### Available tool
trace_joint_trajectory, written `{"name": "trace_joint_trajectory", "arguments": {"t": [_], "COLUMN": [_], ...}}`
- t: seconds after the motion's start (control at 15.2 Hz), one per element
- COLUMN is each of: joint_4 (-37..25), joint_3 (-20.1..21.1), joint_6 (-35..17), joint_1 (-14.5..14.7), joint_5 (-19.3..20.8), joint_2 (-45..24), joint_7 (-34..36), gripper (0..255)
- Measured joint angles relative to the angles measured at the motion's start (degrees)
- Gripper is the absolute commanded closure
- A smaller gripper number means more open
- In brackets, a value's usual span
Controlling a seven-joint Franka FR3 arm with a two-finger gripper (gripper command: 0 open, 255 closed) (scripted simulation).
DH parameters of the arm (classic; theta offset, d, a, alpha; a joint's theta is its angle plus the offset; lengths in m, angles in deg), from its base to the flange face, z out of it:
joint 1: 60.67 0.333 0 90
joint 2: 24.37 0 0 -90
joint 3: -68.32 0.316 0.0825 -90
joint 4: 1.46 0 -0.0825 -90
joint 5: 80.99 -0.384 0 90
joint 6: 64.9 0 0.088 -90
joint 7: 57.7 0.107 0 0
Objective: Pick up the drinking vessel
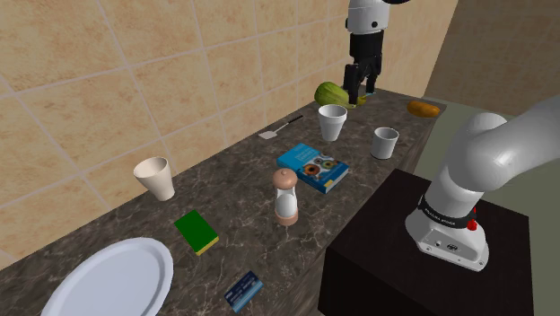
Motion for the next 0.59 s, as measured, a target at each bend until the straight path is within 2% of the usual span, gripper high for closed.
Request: {"name": "trace_joint_trajectory", "arguments": {"t": [0.13, 0.59], "joint_4": [1.0, 13.8], "joint_3": [-0.4, -5.1], "joint_6": [-0.7, -10.1], "joint_1": [-0.2, -3.2], "joint_5": [0.4, 5.6], "joint_2": [0.4, 5.6], "joint_7": [-0.4, -5.4], "gripper": [0, 0]}}
